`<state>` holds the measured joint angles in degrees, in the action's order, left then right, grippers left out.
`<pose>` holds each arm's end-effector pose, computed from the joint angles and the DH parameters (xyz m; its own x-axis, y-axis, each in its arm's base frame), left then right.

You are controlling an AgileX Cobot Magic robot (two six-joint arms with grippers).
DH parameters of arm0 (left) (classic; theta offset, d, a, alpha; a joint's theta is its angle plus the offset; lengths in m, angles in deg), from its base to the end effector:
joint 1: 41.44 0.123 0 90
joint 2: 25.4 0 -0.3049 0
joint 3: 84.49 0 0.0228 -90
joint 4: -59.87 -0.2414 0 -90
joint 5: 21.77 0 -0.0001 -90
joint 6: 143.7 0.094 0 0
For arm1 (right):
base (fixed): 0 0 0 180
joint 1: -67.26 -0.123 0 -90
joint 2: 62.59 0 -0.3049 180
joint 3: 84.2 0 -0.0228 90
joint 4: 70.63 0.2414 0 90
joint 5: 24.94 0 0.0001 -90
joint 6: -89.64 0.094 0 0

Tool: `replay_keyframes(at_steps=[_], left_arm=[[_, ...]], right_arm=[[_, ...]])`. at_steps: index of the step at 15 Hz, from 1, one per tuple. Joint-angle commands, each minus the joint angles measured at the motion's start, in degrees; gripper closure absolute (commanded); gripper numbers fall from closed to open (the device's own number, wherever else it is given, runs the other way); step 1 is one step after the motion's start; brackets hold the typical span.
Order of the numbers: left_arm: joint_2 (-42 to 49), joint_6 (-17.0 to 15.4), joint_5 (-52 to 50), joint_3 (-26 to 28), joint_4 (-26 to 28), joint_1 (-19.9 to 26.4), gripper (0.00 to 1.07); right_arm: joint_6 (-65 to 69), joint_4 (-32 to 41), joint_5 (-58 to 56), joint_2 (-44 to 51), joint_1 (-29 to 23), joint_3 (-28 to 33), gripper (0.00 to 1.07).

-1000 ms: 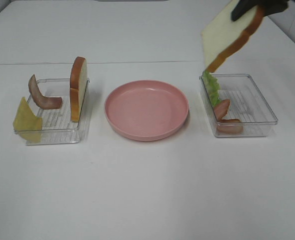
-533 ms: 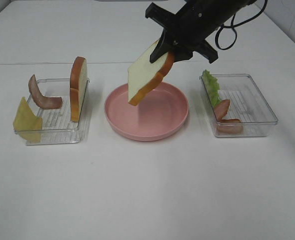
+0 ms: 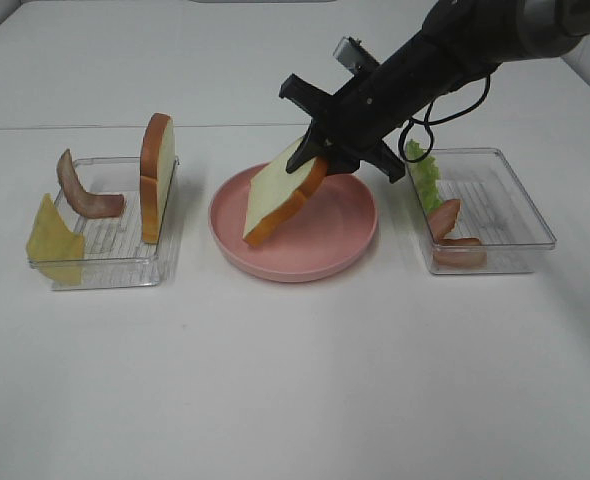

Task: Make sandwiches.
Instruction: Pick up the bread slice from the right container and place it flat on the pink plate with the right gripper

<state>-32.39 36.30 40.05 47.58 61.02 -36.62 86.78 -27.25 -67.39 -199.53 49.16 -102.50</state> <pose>-0.0340 -0.0045 0.2751 -0.4476 -0.0473 -0.8930 -0.0725 0.9972 -0.0164 0.4467 0.1919 0.1618 -0.9680 0.1780 -0.1771 0.0389 0.8030 0.5947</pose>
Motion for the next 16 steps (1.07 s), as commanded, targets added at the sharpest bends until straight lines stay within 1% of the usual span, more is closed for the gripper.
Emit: replay_keyframes(at_steps=[1, 4, 6, 7, 8, 9, 10, 11, 12, 16], left_arm=[[0.7, -0.5, -0.2, -0.2, -0.1, -0.2, 0.06], [-0.5, -0.5, -0.2, -0.2, -0.1, -0.2, 0.06], [-1.5, -0.5, -0.2, -0.2, -0.2, -0.2, 0.06], [-2.4, -0.5, -0.2, -0.2, -0.2, -0.2, 0.06], [-3.6, -0.5, -0.2, -0.2, -0.2, -0.2, 0.06], [-3.9, -0.5, -0.2, -0.2, -0.2, -0.2, 0.06], [-3.9, -0.5, -0.2, -0.2, -0.3, -0.2, 0.06], [-3.8, -0.5, -0.2, -0.2, -0.2, -0.2, 0.06], [-3.8, -0.5, -0.2, -0.2, -0.2, -0.2, 0.06], [-3.8, -0.5, -0.2, -0.2, -0.3, -0.2, 0.06]], right_arm=[[-1.0, 1.6, 0.1, -1.5, 0.0, -2.1, 1.07], [-1.0, 2.3, -1.2, -4.2, 0.0, -4.9, 1.07], [-1.0, 1.8, -1.3, -4.2, 0.0, -4.8, 1.07], [-1.0, 1.8, -1.3, -4.2, 0.0, -4.8, 1.00], [-1.0, 1.2, -1.3, -4.2, 0.0, -4.8, 0.77], [-1.0, 0.5, -1.4, -4.2, 0.0, -4.8, 0.57], [-1.0, 0.0, -1.5, -4.2, 0.0, -4.8, 0.47], [-1.4, -1.4, -1.9, -4.2, 0.0, -4.8, 0.33], [-1.4, -3.0, -2.2, -4.2, 0.0, -4.8, 0.28], [-1.2, -6.8, -3.4, -2.7, 0.0, -4.8, 0.28]])
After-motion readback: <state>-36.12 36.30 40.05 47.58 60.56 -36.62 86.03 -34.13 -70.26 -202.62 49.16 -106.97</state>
